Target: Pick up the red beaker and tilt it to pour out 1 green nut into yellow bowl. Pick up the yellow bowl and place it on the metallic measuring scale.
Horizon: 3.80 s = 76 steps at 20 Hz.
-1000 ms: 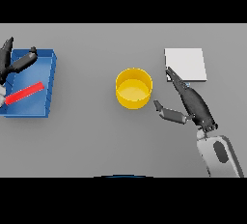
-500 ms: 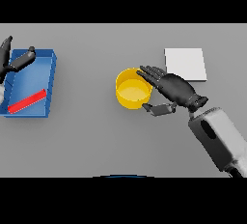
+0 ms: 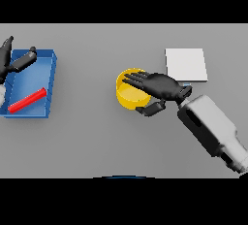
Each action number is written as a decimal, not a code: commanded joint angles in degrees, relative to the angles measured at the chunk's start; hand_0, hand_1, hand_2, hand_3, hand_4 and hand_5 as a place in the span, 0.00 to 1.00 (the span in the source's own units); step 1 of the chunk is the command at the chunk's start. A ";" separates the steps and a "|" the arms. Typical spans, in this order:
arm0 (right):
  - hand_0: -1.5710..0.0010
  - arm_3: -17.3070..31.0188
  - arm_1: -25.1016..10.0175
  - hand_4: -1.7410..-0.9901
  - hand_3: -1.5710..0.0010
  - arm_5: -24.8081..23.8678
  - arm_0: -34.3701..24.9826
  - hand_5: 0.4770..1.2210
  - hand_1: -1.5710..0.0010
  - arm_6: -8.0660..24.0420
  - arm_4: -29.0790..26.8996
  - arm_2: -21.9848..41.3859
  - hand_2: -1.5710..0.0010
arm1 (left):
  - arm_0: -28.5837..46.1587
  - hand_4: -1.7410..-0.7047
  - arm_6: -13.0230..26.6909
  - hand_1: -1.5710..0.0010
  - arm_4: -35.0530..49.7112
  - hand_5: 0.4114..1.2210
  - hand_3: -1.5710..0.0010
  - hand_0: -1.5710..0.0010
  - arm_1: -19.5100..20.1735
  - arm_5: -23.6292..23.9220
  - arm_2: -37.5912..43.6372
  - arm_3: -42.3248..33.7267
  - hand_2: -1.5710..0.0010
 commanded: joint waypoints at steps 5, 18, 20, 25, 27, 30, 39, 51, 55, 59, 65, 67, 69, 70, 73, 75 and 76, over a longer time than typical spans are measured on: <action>1.00 3.72 0.53 0.63 1.00 2.31 -2.18 0.27 1.00 -1.64 1.00 2.30 1.00 | -0.49 0.91 -0.67 1.00 -0.68 0.40 1.00 1.00 -0.50 -0.24 -0.47 0.84 1.00; 0.94 8.99 2.77 0.50 0.90 5.47 -5.67 0.46 0.93 2.09 4.55 6.42 0.91 | -0.59 0.92 -2.06 1.00 -0.24 0.39 1.00 1.00 0.07 -1.10 0.20 1.82 1.00; 0.68 8.73 2.23 0.42 0.77 5.58 -5.77 0.66 0.72 1.03 4.79 6.77 0.75 | -0.19 0.91 -2.21 1.00 -0.11 0.38 1.00 1.00 -0.13 -0.54 0.41 1.98 1.00; 0.22 8.65 1.46 0.15 0.41 9.19 -6.05 0.89 0.24 0.21 3.30 7.54 0.25 | -0.88 0.91 -0.15 1.00 -0.04 0.39 1.00 1.00 0.80 -0.63 0.43 0.33 1.00; 0.14 8.28 1.41 0.10 0.30 9.79 -5.95 0.93 0.15 0.80 2.36 7.30 0.18 | -0.22 0.91 -0.48 1.00 0.19 0.39 1.00 1.00 0.61 -0.64 0.32 0.32 1.00; 0.07 8.60 1.11 0.05 0.25 9.57 -6.48 0.96 0.08 0.07 1.80 7.24 0.12 | -0.22 0.90 -0.74 1.00 0.18 0.39 1.00 1.00 0.39 -0.41 0.27 0.10 1.00; 0.01 -1.49 -4.62 0.02 0.14 14.98 -7.83 1.00 0.01 4.61 -1.66 3.73 0.03 | -0.15 0.91 -0.62 1.00 -0.22 0.38 1.00 1.00 1.41 -0.50 0.23 -0.56 1.00; 0.00 -10.11 -12.56 0.03 0.16 16.02 -8.20 1.00 0.00 9.54 -5.01 -1.22 0.00 | 0.34 0.90 -0.48 1.00 0.50 0.41 1.00 1.00 2.16 -0.25 0.86 -2.02 1.00; 0.00 -3.40 -13.90 0.03 0.21 12.18 -10.62 1.00 0.00 9.18 -4.11 -3.01 0.00 | 0.85 0.90 1.08 1.00 -0.36 0.40 1.00 1.00 2.63 0.50 0.14 -3.34 1.00; 0.00 4.05 -14.49 0.03 0.23 9.20 -11.07 1.00 0.00 8.97 -4.33 -4.46 0.00 | 0.49 0.89 3.86 1.00 0.11 0.43 1.00 1.00 3.02 0.54 0.10 -5.18 1.00; 0.00 15.89 -14.31 0.03 0.23 4.23 -13.77 1.00 0.00 6.06 -3.09 -4.90 0.00 | 0.74 0.89 4.23 1.00 0.34 0.44 1.00 1.00 3.40 0.57 0.51 -4.90 1.00; 0.00 19.37 -14.11 0.02 0.20 2.41 -13.72 1.00 0.00 5.38 -2.61 -4.80 0.00 | 0.65 0.89 4.07 1.00 0.12 0.43 1.00 1.00 3.38 0.40 0.54 -4.03 1.00; 0.00 23.20 -12.72 0.02 0.13 0.26 -14.38 1.00 0.00 4.35 -2.27 -4.53 0.00 | 0.60 0.89 4.06 1.00 -0.31 0.43 1.00 1.00 2.93 0.45 0.04 -3.79 1.00; 0.00 24.02 -12.47 0.02 0.12 -0.48 -14.41 1.00 0.00 3.62 -2.14 -4.29 0.00 | 0.39 0.90 3.98 1.00 -0.30 0.42 1.00 1.00 3.34 0.39 0.37 -3.65 1.00; 0.00 28.17 -11.18 0.02 0.07 -2.33 -15.02 1.00 0.02 2.78 -1.84 -3.80 0.00 | 0.76 0.91 4.78 1.00 -0.34 0.40 1.00 1.00 3.53 0.34 -0.18 -4.85 1.00; 0.00 30.12 -10.47 0.02 0.05 -3.07 -15.14 1.00 0.05 3.98 -2.04 -3.69 0.00 | 0.37 0.91 4.45 1.00 -0.30 0.39 1.00 1.00 2.88 0.74 0.10 -4.08 1.00; 0.00 31.02 -10.15 0.02 0.05 -3.11 -15.65 1.00 0.05 4.07 -2.25 -3.79 0.00 | 0.18 0.91 4.64 1.00 -0.23 0.39 1.00 1.00 2.77 0.71 0.11 -3.98 1.00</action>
